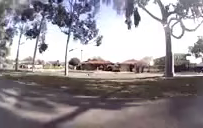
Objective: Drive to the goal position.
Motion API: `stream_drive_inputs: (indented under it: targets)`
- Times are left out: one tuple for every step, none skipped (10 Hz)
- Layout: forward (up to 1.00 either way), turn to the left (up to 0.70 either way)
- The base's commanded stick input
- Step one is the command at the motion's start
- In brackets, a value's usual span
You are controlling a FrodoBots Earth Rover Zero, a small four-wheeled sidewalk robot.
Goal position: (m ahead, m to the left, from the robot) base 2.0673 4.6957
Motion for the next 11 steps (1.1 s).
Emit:
stream_drive_inputs:
  targets:
    - [0.00, 1.00]
    - [0.00, 1.00]
    - [0.00, 1.00]
    - [0.00, 1.00]
    - [0.00, 1.00]
    - [0.00, 1.00]
    - [0.00, 1.00]
    - [0.00, 1.00]
    - [0.00, 1.00]
    - [0.00, 1.00]
    - [0.00, 1.00]
